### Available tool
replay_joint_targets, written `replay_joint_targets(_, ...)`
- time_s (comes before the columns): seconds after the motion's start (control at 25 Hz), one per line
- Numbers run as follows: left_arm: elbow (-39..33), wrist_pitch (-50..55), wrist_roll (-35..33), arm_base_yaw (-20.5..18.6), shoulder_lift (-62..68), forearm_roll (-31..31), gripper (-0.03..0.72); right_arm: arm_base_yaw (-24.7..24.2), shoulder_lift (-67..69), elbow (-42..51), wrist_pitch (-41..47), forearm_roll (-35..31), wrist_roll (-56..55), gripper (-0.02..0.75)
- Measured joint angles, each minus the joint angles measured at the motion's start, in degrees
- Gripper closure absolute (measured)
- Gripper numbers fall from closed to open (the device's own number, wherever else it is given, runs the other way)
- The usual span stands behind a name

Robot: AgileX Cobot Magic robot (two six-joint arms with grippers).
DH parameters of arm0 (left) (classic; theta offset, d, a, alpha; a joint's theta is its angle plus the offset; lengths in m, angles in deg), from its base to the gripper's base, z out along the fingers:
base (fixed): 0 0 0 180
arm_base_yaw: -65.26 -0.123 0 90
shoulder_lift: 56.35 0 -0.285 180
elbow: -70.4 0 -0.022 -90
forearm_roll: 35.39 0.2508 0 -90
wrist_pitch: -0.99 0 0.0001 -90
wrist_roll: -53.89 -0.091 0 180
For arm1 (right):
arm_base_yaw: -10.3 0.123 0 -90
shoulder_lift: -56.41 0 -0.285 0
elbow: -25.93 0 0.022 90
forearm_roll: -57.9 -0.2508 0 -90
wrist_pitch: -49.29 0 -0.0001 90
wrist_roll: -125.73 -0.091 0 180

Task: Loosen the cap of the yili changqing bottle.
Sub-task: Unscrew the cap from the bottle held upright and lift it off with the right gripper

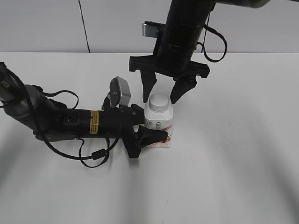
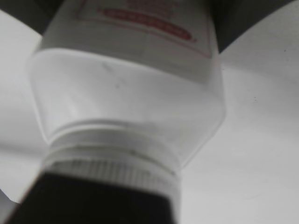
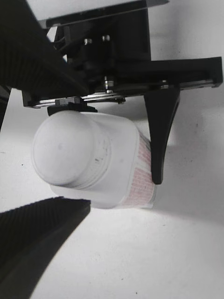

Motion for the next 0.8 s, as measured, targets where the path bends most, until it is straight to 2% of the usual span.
replay_joint_targets(0.2,-0.1,0.0,0.0,0.0,0.0,0.0,0.279,0.0,0.1,0.0,0.0,0.1,0.0,0.264)
replay_joint_targets(0.52,-0.1,0.0,0.0,0.0,0.0,0.0,0.281,0.0,1.0,0.0,0.0,-0.1,0.1,0.278)
replay_joint_targets(0.68,-0.1,0.0,0.0,0.0,0.0,-0.1,0.281,0.0,1.0,0.0,0.0,0.0,0.1,0.333)
replay_joint_targets(0.8,-0.2,0.0,0.0,0.0,0.0,-0.1,0.281,0.0,1.0,0.0,0.0,0.1,0.3,0.337)
